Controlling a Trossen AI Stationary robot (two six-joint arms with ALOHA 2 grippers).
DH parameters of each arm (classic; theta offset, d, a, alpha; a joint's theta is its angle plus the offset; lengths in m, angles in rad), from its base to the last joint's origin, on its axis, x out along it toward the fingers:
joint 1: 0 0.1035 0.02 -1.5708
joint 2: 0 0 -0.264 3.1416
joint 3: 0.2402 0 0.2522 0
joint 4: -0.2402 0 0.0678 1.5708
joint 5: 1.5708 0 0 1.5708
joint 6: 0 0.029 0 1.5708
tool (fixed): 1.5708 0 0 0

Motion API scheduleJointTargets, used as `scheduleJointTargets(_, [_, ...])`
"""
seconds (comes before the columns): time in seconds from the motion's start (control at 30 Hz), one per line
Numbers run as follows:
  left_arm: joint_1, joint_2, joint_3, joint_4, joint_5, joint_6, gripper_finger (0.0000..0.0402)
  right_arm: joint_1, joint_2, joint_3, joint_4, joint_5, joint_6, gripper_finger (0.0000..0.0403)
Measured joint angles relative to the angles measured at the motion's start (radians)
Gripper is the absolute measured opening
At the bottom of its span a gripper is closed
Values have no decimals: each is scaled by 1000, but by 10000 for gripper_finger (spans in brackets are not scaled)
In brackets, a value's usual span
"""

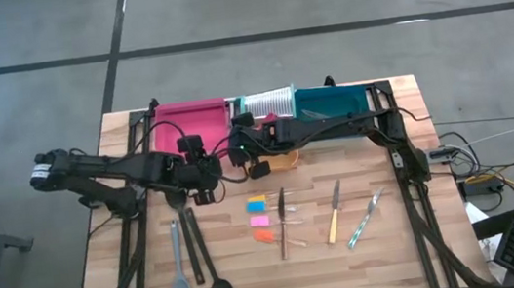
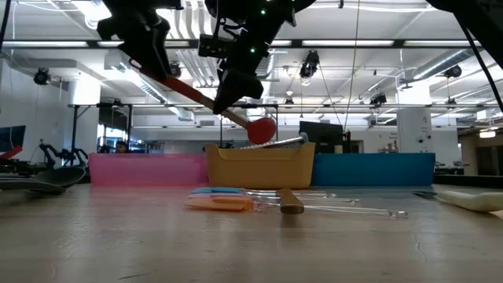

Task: Pick & Place Kitchen Items
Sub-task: Put the red spoon into the pink bin

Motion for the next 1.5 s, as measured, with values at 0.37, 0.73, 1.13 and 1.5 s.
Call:
scheduleJointTargets(0.37, [24,19,0,-1,-52,12,145,3,0,0,11,-14,9,39])
scheduleJointTargets(0.73, [34,23,12,-39,-85,49,55,9,0,-2,19,-15,29,38])
scheduleJointTargets(1.13, [33,24,124,-113,-61,83,55,13,-12,21,-8,-16,111,111])
scheduleJointTargets(1.5, [33,-16,138,-115,-70,134,55,32,-105,35,-39,-18,189,236])
